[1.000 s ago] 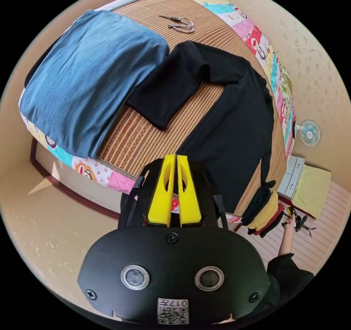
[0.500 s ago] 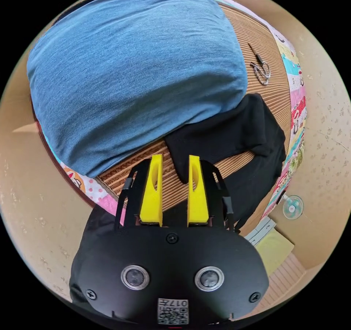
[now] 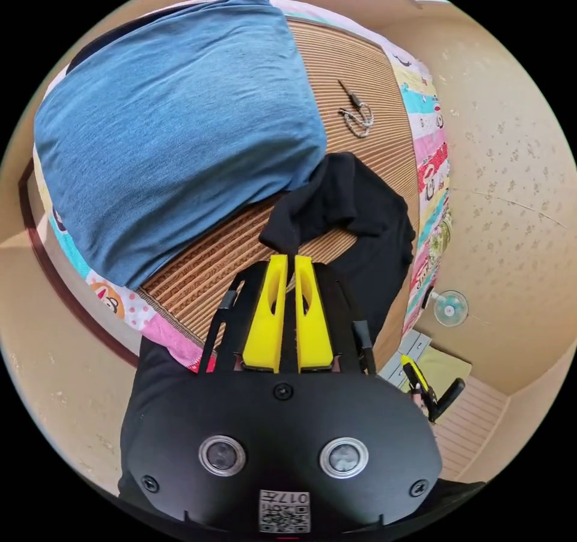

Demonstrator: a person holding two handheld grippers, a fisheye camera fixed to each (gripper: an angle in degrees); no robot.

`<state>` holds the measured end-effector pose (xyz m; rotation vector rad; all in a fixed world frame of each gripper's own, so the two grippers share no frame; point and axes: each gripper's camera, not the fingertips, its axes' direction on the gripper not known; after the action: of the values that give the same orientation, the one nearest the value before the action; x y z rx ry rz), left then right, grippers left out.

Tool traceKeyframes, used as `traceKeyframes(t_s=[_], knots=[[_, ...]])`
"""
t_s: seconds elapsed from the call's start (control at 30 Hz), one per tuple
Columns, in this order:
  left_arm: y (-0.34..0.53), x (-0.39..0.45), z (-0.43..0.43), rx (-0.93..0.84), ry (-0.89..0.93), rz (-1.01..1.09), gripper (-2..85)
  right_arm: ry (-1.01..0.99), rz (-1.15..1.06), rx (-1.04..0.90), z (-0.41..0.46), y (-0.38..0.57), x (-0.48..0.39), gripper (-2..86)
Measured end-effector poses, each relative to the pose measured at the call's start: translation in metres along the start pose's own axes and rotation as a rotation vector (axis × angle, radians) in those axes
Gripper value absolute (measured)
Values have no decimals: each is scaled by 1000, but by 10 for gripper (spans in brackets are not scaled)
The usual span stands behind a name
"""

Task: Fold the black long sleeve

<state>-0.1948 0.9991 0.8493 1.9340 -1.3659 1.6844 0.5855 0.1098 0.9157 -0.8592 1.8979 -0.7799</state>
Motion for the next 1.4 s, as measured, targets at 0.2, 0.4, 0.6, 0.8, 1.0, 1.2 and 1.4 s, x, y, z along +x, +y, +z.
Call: traceKeyframes(t_s=[0.2,0.4,0.6,0.8,1.0,1.2,1.4], knots=[[27,37,-95,62,190,144,6,-88,-348,96,25,-27,-119,100],[35,53,-145,110,345,111,6,-162,-450,256,15,-18,-200,152],[39,71,-149,57,450,114,13,-120,-318,507,-14,-6,-229,161],[36,109,-162,113,563,405,47,-185,-286,652,-54,-9,-199,55],[51,133,-157,219,425,504,60,-585,-50,725,-112,-34,-32,45],[62,144,-63,73,361,541,58,-695,139,1031,-147,57,173,44],[50,145,77,-95,210,626,51,-564,573,1009,-70,180,324,40]])
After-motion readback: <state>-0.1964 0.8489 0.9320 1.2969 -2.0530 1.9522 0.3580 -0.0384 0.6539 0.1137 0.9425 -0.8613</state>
